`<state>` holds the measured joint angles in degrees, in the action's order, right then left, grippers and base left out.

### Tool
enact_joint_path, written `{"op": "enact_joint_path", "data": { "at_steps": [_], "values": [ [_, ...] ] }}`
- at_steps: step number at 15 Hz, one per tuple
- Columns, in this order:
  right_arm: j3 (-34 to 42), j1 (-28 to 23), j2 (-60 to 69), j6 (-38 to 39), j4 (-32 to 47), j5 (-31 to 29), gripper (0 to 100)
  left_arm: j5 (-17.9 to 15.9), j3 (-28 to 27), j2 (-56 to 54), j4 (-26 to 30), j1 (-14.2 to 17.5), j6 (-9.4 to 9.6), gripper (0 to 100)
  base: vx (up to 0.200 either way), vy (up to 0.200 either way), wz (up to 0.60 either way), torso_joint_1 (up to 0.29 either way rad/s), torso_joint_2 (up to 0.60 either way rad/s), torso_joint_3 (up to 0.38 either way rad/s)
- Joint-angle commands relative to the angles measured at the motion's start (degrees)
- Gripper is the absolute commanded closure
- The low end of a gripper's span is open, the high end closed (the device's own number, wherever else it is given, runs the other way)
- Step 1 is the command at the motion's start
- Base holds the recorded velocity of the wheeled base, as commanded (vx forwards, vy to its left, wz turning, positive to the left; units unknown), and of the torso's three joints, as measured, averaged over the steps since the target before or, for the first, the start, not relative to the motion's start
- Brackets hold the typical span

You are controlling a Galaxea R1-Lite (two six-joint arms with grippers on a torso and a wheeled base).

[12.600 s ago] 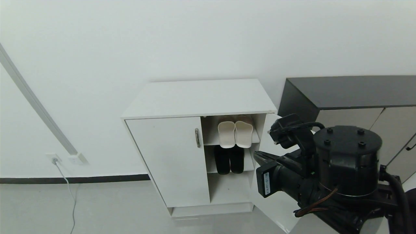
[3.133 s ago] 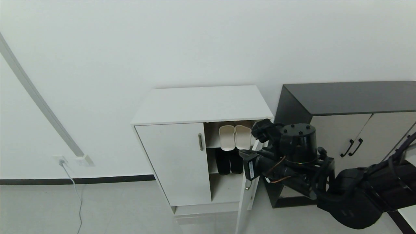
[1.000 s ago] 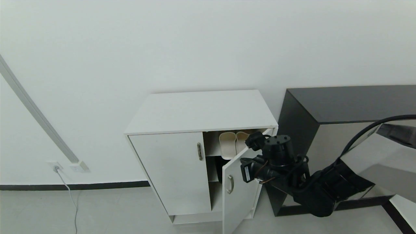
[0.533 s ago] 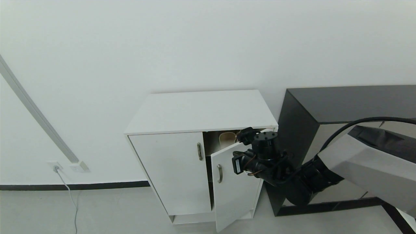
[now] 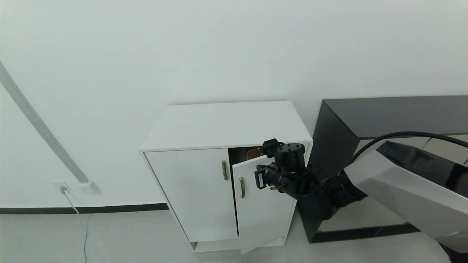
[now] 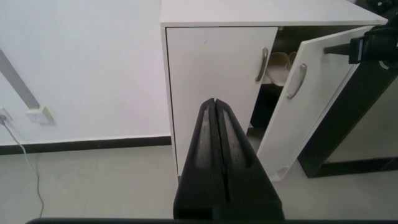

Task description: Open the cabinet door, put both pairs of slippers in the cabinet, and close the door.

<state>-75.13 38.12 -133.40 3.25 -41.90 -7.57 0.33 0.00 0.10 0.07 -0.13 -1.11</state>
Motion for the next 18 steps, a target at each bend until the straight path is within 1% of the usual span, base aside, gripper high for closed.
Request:
{"op": "enact_joint_path", "data": {
  "at_steps": [1,4,11,15,18],
  "values": [
    [-2.74,-0.33,-2.13,0.0,0.5,0.01,100,0.02,0.0,-0.01,0.01,0.05,-0.03,100,0.0,0.0,0.0,0.0,0.0,0.0],
    [-4.67,-1.03,-3.44,-0.09,0.59,-1.39,100,0.02,0.0,-0.1,0.01,0.05,-0.03,100,0.0,0.0,0.0,0.0,0.0,0.0],
    [-10.04,-2.17,-5.73,-0.09,2.08,-1.48,100,0.02,0.0,-0.01,0.01,0.05,-0.03,100,0.0,0.0,0.0,0.0,0.0,0.0],
    [-16.36,-4.11,-8.37,-0.09,5.78,-1.48,100,0.02,0.0,-0.01,0.01,0.05,-0.03,100,0.0,0.0,0.0,0.0,0.0,0.0],
    [-18.74,-4.55,-8.81,-0.09,7.36,-1.66,100,0.02,0.0,-0.01,0.01,0.05,-0.03,100,0.0,0.0,0.0,0.0,0.0,0.0]
  ]
}}
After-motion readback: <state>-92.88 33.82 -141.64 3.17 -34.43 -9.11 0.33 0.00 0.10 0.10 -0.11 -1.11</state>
